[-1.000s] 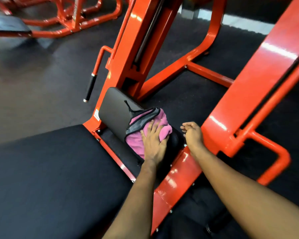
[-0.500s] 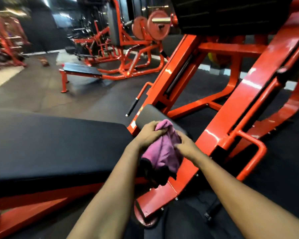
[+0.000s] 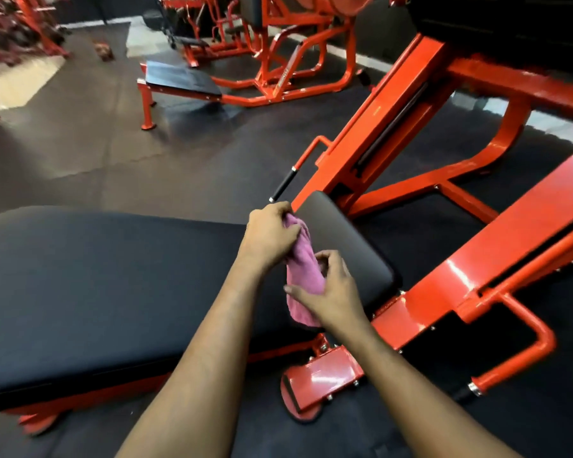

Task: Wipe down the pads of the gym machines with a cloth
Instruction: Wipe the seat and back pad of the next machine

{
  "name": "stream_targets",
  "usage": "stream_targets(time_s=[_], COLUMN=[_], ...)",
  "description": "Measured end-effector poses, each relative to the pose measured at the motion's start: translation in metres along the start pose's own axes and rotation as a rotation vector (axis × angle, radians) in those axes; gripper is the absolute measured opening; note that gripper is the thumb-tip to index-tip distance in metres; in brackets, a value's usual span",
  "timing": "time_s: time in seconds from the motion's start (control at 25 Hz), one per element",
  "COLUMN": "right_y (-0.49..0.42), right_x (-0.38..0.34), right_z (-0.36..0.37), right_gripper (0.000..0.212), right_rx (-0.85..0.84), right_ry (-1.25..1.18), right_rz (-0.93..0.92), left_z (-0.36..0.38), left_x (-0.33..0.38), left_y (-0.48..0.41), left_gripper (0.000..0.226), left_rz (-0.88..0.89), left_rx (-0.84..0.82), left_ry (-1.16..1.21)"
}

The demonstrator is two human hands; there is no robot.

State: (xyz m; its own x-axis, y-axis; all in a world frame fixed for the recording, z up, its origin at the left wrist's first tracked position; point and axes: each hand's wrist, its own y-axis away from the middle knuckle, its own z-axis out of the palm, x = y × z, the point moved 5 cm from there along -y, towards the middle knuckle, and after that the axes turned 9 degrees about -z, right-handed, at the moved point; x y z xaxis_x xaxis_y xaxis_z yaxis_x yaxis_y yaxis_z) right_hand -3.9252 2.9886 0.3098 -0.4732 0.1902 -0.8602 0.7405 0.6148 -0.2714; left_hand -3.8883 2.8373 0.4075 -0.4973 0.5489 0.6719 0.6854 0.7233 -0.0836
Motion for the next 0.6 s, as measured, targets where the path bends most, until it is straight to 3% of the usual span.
stream_targets(time_s=[0.16, 0.28, 0.4, 0.52, 0.6], right_y=[-0.04, -0.072, -0.1, -0.13, -0.144], right_x=[-0.112, -0.213, -0.308, -0.37, -0.408], right_z=[-0.052, -0.093, -0.125, -0.127, -0.111], right_gripper=[0.022, 0.027, 0.032, 0.036, 0.034], right_rx=[-0.102, -0.234, -0.375, -0.57, -0.673], right_ry=[0.126, 0.151, 0.1, 0.144, 0.103], right_rz=[0.013, -0.002, -0.041, -0.089, -0.154], left_z=[-0.128, -0.232, -0.316, -0.373, -0.404], left_x=[0.046, 0.085, 0.121, 0.14, 0.149], left_y=[0.004, 0.023, 0.042, 0.055, 0.06], left_gripper=[0.041, 0.055, 0.047, 0.015, 0.021], left_rz=[-0.174, -0.182, -0.081, -0.017, 0.015], left_rx=[-0.182, -0.324, -0.228, -0.076, -0.063], left_ry=[0.092, 0.015, -0.141, -0.19, -0.163])
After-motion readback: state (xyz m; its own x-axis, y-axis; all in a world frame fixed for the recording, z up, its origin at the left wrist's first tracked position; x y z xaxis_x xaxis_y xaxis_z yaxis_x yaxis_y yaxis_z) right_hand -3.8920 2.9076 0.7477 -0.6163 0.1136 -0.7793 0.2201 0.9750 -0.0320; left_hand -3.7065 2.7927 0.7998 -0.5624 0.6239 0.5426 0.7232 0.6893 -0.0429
